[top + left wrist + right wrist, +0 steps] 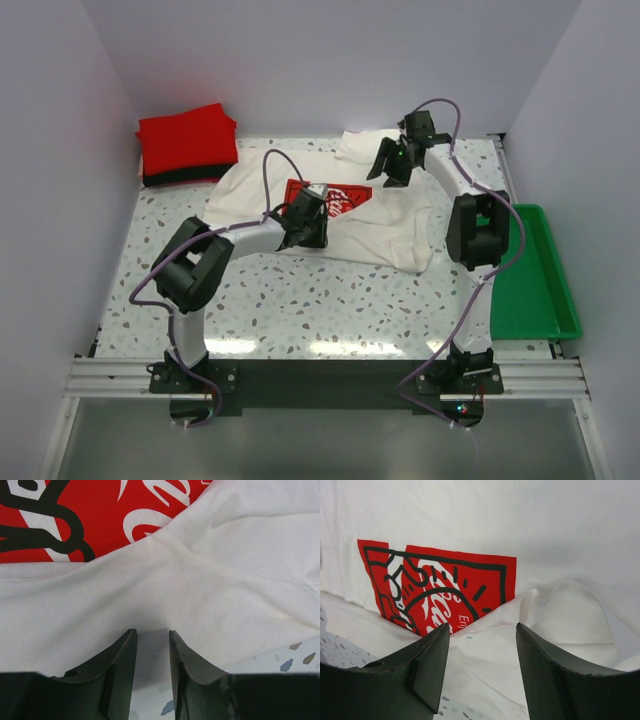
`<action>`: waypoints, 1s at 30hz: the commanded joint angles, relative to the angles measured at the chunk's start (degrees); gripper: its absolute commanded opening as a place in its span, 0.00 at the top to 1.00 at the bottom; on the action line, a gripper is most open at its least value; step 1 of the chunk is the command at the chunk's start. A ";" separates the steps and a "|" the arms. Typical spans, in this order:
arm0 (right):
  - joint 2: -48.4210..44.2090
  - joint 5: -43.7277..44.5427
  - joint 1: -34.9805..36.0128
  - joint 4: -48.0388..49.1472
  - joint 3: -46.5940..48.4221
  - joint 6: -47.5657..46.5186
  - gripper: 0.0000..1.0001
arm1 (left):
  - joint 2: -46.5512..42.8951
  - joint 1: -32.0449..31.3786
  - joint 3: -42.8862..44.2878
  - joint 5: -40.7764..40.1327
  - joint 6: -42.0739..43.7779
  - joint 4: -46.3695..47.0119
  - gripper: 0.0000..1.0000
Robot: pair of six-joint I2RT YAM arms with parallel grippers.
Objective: Fold and stack the t-shirts
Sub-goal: Fold the tshirt
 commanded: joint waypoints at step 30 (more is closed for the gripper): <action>1.04 12.82 4.76 -6.08 -0.54 -6.63 0.60 | -0.83 -0.23 -1.30 0.33 -1.36 2.99 0.64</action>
